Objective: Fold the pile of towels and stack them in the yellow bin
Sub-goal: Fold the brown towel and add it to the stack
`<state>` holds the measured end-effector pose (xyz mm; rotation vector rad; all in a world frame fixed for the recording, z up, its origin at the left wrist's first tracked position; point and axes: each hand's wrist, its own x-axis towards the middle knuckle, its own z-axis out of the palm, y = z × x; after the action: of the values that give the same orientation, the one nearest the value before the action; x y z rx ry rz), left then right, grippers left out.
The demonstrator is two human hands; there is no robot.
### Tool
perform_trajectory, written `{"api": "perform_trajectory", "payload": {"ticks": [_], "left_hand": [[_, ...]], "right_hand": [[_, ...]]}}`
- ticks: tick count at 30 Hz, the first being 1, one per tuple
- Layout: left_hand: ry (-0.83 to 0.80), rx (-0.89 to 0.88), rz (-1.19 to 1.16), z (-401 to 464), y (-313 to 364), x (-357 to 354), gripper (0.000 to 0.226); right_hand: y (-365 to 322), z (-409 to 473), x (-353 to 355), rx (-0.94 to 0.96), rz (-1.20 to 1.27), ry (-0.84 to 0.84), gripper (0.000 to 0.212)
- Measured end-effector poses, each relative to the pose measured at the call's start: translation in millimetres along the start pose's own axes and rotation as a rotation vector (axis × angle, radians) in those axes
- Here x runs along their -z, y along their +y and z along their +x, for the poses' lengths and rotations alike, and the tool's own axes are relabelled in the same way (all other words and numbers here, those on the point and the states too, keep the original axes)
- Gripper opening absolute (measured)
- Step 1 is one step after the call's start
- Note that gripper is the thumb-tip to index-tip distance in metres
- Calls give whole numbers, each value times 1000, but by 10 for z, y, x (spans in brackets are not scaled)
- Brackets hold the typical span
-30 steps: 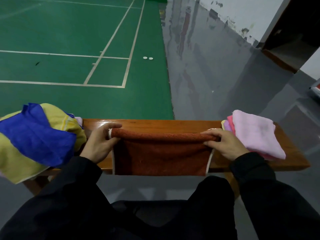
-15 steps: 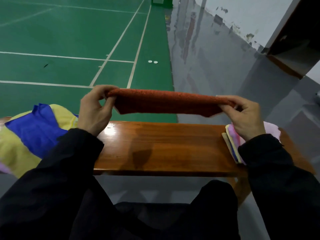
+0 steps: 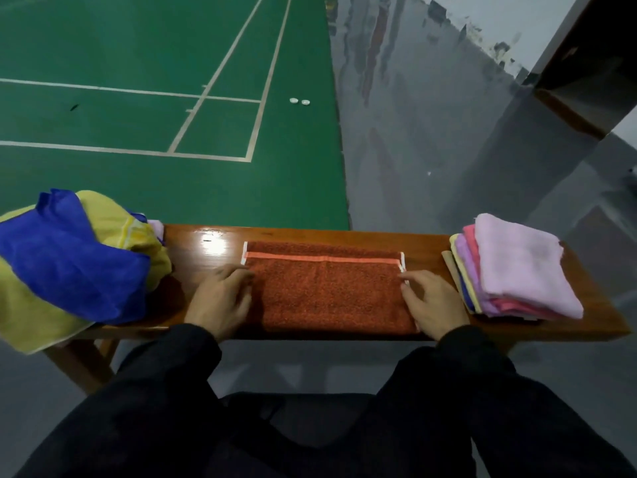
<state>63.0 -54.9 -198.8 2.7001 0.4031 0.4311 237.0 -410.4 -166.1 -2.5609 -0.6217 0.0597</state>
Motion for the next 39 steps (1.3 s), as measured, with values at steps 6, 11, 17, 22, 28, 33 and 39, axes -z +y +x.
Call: {"api": "perform_trajectory", "payload": {"ticks": [6, 11, 17, 22, 28, 33, 39], "left_hand": [[-253, -12, 111, 679, 121, -151, 35], [-336, 9, 244, 777, 91, -146, 39], [-350, 6, 256, 797, -63, -171, 44], [-278, -57, 125, 781, -106, -138, 17], [-242, -108, 38, 686, -131, -85, 26], [-247, -71, -78, 662, -70, -42, 14], [-120, 60, -429, 615, 46, 12, 26]], "right_hand": [[-202, 576, -189, 31, -126, -185, 41], [-65, 745, -281, 4, -251, -223, 33], [-8, 854, -258, 0, -183, -361, 30], [-8, 892, -222, 57, -154, -317, 18], [-12, 886, -200, 106, -232, -382, 39], [-3, 882, -230, 81, -211, -329, 25], [-68, 809, -130, 17, 121, -371, 31]]}}
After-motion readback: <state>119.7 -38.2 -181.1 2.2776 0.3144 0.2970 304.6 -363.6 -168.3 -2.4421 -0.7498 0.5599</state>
